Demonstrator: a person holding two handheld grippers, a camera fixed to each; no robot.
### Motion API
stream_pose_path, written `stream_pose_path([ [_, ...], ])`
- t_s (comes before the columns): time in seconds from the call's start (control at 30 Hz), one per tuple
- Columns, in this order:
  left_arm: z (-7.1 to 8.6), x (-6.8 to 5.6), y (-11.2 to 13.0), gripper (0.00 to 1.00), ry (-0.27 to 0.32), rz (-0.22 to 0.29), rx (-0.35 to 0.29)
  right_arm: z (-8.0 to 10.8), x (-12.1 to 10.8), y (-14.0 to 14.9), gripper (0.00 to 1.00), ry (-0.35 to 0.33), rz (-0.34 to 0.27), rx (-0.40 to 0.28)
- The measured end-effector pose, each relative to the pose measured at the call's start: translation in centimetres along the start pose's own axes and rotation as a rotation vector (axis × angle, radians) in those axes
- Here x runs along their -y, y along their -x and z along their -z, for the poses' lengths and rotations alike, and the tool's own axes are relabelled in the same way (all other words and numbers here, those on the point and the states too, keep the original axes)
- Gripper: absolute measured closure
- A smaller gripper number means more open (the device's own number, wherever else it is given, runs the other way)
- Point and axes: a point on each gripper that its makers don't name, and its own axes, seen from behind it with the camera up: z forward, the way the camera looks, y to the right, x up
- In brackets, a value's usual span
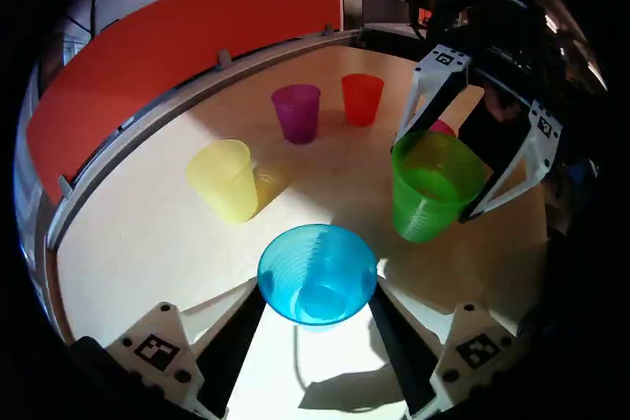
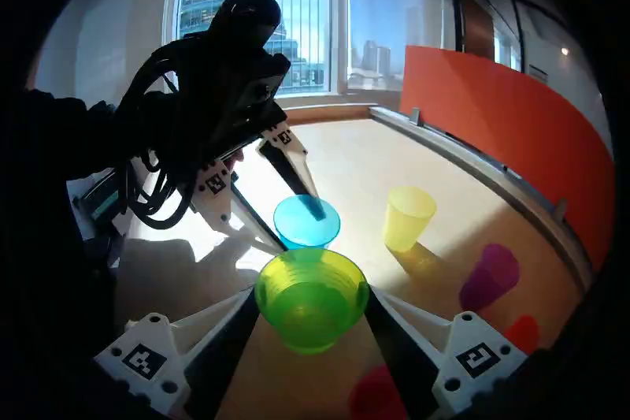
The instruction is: Pour water
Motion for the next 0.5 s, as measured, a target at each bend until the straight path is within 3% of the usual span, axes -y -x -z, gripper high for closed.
stream_pose_path([
  [0.5, -0.2, -0.3, 1.3, 0.15, 0.017, 0.020, 0.003, -0.9, 0.1, 1.3, 0.08, 0.005, -0.002, 0.019],
])
